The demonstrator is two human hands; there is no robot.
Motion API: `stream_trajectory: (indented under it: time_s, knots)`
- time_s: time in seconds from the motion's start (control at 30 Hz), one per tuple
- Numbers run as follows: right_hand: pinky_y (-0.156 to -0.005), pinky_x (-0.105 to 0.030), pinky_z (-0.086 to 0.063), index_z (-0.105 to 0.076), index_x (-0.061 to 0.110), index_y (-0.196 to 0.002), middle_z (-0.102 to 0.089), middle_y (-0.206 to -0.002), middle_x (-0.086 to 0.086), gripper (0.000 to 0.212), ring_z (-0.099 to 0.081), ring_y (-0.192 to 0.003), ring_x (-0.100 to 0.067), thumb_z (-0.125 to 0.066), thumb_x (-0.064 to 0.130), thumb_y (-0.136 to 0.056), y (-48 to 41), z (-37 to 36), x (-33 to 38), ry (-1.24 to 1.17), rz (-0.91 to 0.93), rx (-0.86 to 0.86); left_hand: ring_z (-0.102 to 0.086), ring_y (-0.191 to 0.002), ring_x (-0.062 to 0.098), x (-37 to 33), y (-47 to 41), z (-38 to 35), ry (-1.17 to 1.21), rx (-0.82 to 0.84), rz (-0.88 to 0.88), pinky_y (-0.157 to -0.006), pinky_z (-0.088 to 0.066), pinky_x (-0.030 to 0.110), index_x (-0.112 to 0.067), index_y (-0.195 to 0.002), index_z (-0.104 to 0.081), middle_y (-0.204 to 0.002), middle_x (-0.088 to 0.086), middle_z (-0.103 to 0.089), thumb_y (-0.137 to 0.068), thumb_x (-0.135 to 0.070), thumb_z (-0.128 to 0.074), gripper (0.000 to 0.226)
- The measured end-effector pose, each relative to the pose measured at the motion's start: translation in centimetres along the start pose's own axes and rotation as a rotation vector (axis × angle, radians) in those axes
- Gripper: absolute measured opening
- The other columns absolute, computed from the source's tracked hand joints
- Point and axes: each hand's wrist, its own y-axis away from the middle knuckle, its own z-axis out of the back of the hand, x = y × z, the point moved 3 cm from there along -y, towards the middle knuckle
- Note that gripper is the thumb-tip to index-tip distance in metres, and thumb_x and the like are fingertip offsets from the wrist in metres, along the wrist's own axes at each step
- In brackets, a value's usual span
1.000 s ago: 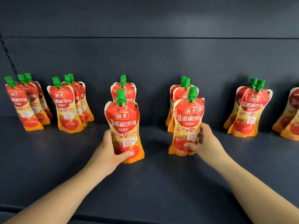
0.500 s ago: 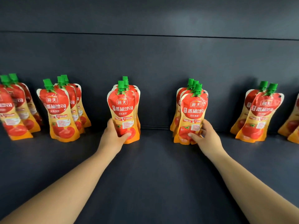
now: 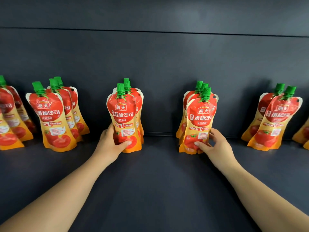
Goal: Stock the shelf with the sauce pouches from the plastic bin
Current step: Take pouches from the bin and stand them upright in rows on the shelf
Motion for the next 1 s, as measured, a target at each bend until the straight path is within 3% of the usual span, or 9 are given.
stream_trajectory:
  time_s: [0.17, 0.37, 0.6, 0.67, 0.77, 0.87, 1.0]
  knots:
    - [-0.085, -0.024, -0.038, -0.049, 0.017, -0.124, -0.057, -0.122, 0.003, 0.05, -0.047, -0.104, -0.006, -0.07, 0.022, -0.079, 0.1, -0.1, 0.2, -0.009, -0.002, -0.026, -0.042, -0.127, 0.021, -0.1, 0.2, -0.2, 0.09, 0.001, -0.025, -0.099, -0.036, 0.032, -0.019, -0.14, -0.028, -0.138, 0.002, -0.044, -0.079, -0.018, -0.069, 0.073]
    - [-0.096, -0.03, -0.044, -0.046, 0.015, -0.128, -0.057, -0.126, -0.001, 0.052, -0.05, -0.12, -0.016, -0.069, 0.015, -0.081, 0.3, 0.2, -0.2, -0.125, -0.054, 0.0, -0.041, -0.13, 0.02, 0.5, 0.5, -0.3, 0.13, -0.006, 0.012, -0.102, -0.036, 0.035, -0.023, -0.143, -0.023, -0.141, 0.0, -0.042, -0.079, -0.019, -0.069, 0.079]
    - [-0.087, -0.028, -0.042, -0.044, 0.013, -0.127, -0.056, -0.123, -0.002, 0.054, -0.052, -0.111, -0.016, -0.07, 0.022, -0.08, 0.1, 0.0, -0.2, -0.085, -0.022, -0.016, -0.032, -0.137, 0.023, 0.6, 1.7, -0.2, 0.015, -0.079, 0.099, -0.109, -0.031, 0.041, -0.02, -0.148, -0.01, -0.151, 0.002, -0.03, -0.078, -0.038, -0.068, 0.093]
    - [-0.088, -0.031, -0.043, -0.045, 0.011, -0.125, -0.056, -0.124, -0.004, 0.053, -0.053, -0.112, -0.019, -0.071, 0.022, -0.079, 0.2, 0.1, -0.2, -0.074, -0.01, -0.014, -0.029, -0.138, 0.024, 0.4, 3.2, 0.1, -0.019, -0.148, 0.144, -0.11, -0.028, 0.041, -0.017, -0.147, -0.011, -0.152, 0.004, -0.027, -0.082, -0.039, -0.062, 0.086]
    - [-0.088, -0.031, -0.043, -0.046, 0.01, -0.124, -0.055, -0.124, -0.008, 0.052, -0.053, -0.113, -0.022, -0.071, 0.023, -0.079, 1.0, 0.4, 0.0, -0.057, -0.011, -0.027, -0.036, -0.134, 0.024, -0.2, 6.5, 0.3, -0.077, -0.204, 0.164, -0.107, -0.031, 0.038, -0.015, -0.143, -0.029, -0.148, 0.006, -0.035, -0.089, -0.036, -0.054, 0.064]
    - [-0.093, -0.033, -0.039, -0.046, 0.007, -0.125, -0.051, -0.128, -0.011, 0.051, -0.048, -0.119, -0.025, -0.069, 0.021, -0.081, 3.4, 1.6, 0.9, -0.016, 0.015, -0.034, -0.046, -0.125, 0.021, -1.3, 10.5, 0.2, -0.179, -0.17, 0.086, -0.101, -0.035, 0.028, -0.015, -0.132, -0.047, -0.138, 0.004, -0.047, -0.092, -0.03, -0.05, 0.044]
    - [-0.101, -0.03, -0.033, -0.045, 0.008, -0.131, -0.05, -0.135, -0.008, 0.049, -0.041, -0.128, -0.024, -0.062, 0.021, -0.087, 9.1, 3.7, 2.2, 0.096, 0.118, 0.004, -0.046, -0.124, 0.016, -3.1, 16.0, 0.5, -0.258, -0.137, -0.082, -0.099, -0.034, 0.024, -0.015, -0.13, -0.049, -0.135, 0.001, -0.049, -0.093, -0.025, -0.048, 0.038]
